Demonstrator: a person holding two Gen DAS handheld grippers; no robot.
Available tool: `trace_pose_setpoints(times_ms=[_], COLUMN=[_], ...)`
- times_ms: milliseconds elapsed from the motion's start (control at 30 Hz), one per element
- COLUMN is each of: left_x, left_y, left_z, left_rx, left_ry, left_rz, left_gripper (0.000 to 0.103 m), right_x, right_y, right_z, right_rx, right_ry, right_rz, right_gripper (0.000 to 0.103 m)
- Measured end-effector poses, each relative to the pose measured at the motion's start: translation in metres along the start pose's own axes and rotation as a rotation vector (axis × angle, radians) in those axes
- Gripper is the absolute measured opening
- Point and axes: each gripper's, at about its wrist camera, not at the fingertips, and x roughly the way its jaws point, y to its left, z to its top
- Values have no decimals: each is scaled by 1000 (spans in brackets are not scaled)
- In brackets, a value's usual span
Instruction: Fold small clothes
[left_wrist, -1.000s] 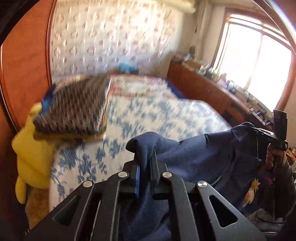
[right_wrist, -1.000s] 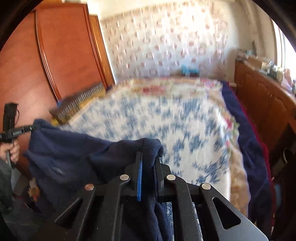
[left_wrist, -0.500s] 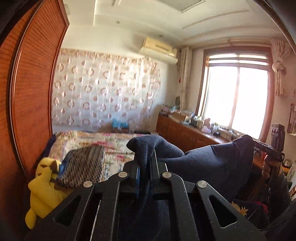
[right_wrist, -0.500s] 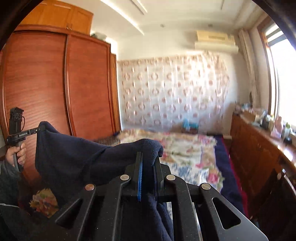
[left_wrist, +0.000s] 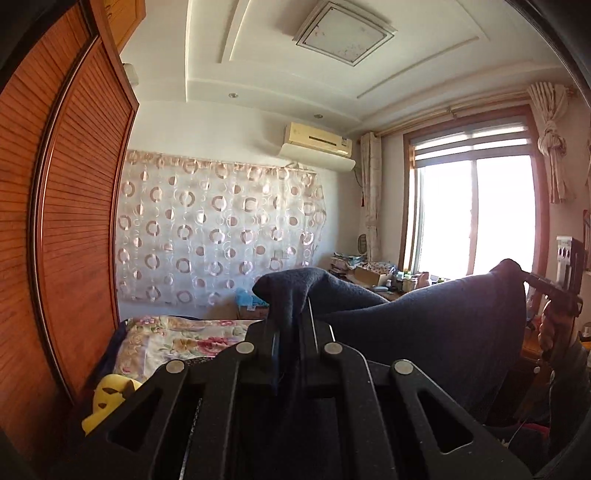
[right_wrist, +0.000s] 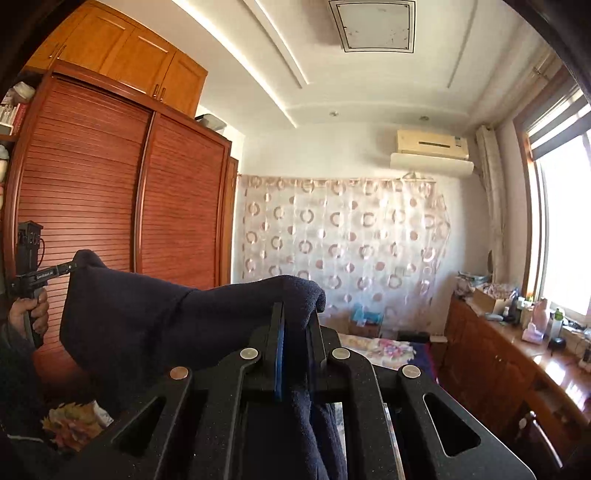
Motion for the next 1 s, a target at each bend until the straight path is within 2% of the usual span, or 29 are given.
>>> trace_pose_setpoints(times_ms=[167,233,300,333,400,433,467,500,533,567,633,700,767,900,933,1000], left_x=[62,94,133,151,186,195,200,203,202,201,196,193,190,181,181,180], left_y=[12,22,32,35,45,48,48,49,47,47,49,54,58,56,57,54], left_z=[-17,-34,-57,-67,-94,-104,-111,-121,-126,-131,-142,-150,-158,-179,-182,-197], left_rx=[10,-5,-6,5,26,31,33,31,31,33,22,-8,-29,-48,-53,-63], left_ry=[84,127,167,187,262,288,307,317,322,332,354,373,408,444,453,486], left_rz=[31,37,62,75,129,142,143,139,135,132,121,107,98,108,107,101], left_gripper=[8,9,11,17,26,34,40,47,49,51,69,77,78,78,78,78], right_x=[61,96,139,157,201,215,227,233,236,237,239,244,237,228,231,218], right_y=[14,15,12,10,5,5,6,7,8,8,11,6,4,-42,-60,-72], right_z=[-21,-30,-54,-66,-98,-108,-122,-132,-144,-153,-167,-179,-189,-179,-158,-163], right_rx=[3,9,10,19,32,25,8,-4,4,23,37,46,69,117,130,153], right_ry=[97,165,241,273,370,400,425,435,441,447,466,498,525,564,575,606], right_rz=[-39,-53,-80,-97,-205,-243,-290,-323,-326,-306,-286,-272,-239,-201,-196,-191], right_gripper=[9,9,9,9,11,18,29,37,52,58,58,58,58,58,58,58])
